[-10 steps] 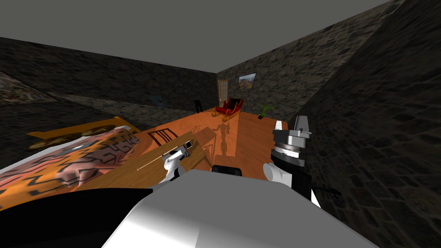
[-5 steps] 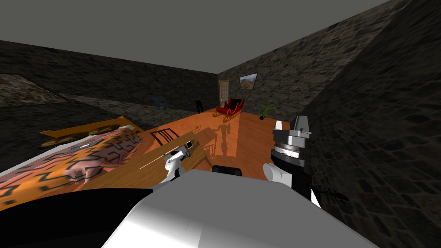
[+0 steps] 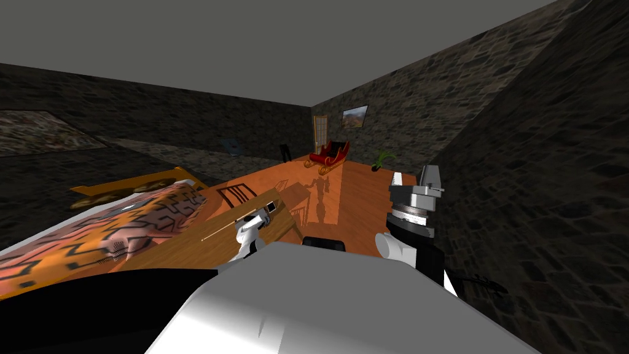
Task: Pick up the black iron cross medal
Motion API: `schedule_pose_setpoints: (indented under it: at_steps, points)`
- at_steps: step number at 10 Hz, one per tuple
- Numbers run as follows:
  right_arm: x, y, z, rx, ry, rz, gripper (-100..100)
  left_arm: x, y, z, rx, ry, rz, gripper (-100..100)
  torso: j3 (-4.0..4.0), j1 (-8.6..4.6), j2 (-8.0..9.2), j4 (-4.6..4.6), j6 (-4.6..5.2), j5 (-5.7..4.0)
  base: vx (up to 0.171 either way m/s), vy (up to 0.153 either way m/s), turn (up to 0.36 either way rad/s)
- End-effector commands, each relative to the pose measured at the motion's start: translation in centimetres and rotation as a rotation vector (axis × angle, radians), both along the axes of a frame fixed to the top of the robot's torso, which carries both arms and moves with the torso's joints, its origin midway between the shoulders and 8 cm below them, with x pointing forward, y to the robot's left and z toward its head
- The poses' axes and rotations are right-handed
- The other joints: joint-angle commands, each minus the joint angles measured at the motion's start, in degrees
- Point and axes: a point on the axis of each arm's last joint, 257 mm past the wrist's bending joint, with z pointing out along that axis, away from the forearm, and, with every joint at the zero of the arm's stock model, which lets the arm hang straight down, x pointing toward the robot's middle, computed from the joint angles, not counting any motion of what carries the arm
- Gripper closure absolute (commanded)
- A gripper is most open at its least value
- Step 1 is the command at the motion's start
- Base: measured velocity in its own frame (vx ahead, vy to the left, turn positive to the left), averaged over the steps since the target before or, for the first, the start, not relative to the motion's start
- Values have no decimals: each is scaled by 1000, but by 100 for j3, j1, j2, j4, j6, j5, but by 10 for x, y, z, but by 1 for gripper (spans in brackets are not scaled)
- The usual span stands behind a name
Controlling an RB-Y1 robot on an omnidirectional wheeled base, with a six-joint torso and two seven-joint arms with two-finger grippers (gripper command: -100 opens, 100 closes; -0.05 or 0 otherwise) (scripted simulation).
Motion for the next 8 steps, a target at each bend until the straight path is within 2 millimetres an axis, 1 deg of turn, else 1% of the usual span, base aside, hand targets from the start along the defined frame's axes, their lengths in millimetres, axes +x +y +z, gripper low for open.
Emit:
schedule_pose_setpoints:
  at_steps: [1,2,3,4,6,7,8]
  points:
    - [0,0,0,0,0,0,0,0,0,0,0,0,0,100,0,0,0,0,0,0,0,0,0]
    - [0,0,0,0,0,0,0,2,1,2,3,-7,2,100,-16,3,-17,-15,-1,4,0,0,0]
    - [0,0,0,0,0,0,0,2,2,2,4,-6,2,0,-20,5,-24,-15,-2,6,0,0,0]
    - [0,0,0,0,0,0,0,-7,2,-1,-12,24,2,100,-21,6,-27,-15,-1,7,-24,-26,-101]
    - [0,0,0,0,0,0,0,-6,7,6,-14,27,9,100,-12,-7,-15,-9,4,7,-34,-30,-91]
    - [0,0,0,0,0,0,0,-7,6,3,-12,27,6,100,-10,-3,-13,-6,1,5,-14,-6,-6]
    - [0,0,0,0,0,0,0,-7,6,4,-13,28,6,0,-10,3,-14,-6,0,8,0,0,0]
